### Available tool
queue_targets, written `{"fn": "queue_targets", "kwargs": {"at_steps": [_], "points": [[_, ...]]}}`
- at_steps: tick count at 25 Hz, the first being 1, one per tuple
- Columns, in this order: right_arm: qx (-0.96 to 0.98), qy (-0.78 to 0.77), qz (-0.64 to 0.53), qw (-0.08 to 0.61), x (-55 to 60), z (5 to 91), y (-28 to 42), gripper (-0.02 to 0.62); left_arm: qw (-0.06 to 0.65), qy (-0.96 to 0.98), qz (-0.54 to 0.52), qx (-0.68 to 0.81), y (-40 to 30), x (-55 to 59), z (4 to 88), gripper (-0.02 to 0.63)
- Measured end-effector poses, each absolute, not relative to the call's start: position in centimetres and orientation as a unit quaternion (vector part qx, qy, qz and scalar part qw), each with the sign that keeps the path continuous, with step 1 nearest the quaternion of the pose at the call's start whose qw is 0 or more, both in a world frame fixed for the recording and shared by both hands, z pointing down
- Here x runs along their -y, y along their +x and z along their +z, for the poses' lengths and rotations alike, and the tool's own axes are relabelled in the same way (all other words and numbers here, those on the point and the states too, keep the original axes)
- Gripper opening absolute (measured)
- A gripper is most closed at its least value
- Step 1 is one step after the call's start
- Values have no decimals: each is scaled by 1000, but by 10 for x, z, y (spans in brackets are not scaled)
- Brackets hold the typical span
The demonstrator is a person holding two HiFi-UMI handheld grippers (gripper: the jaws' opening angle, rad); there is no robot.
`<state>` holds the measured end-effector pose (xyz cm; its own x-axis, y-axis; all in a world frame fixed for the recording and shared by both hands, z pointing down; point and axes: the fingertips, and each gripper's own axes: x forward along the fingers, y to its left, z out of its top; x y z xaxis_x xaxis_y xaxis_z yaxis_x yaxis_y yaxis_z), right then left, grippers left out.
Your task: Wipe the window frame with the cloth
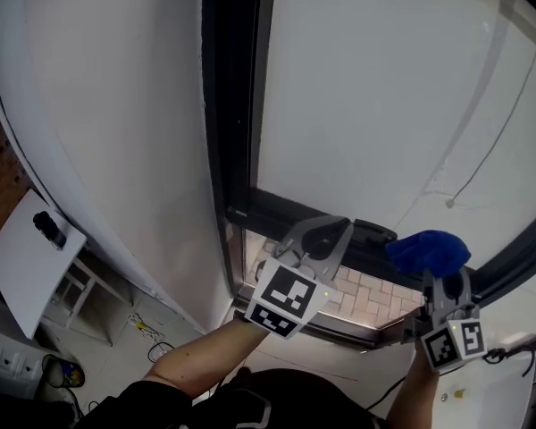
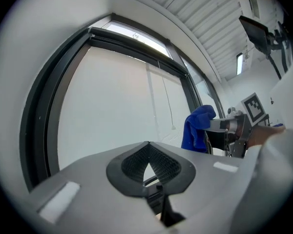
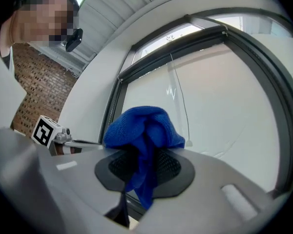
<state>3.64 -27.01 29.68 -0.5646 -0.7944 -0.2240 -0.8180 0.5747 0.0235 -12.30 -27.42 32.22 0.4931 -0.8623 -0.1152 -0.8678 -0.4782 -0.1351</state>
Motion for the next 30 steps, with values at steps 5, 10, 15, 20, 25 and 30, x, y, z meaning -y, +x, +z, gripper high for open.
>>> {"fn": "queue_targets", "kwargs": {"at_steps": [5, 10, 15, 20, 25, 30], "points": [[-886, -454, 32, 87, 268, 327, 43, 84, 94, -854, -6, -512, -123, 262, 342, -6], [-893, -444, 29, 74, 261, 337, 42, 83, 63, -847, -6, -527, -129, 258, 361, -6], [-895, -440, 21, 70, 261, 348, 43, 81, 53, -840, -8, -540, -130, 256, 371, -6], [-891, -449, 7, 64, 270, 358, 54, 78, 42, -839, -10, -543, -124, 262, 377, -6], [-891, -448, 3, 71, 275, 355, 59, 77, 39, -837, -10, -545, -121, 268, 377, -6], [-892, -447, 1, 69, 279, 355, 59, 77, 34, -838, -10, -544, -114, 274, 378, -6]]}}
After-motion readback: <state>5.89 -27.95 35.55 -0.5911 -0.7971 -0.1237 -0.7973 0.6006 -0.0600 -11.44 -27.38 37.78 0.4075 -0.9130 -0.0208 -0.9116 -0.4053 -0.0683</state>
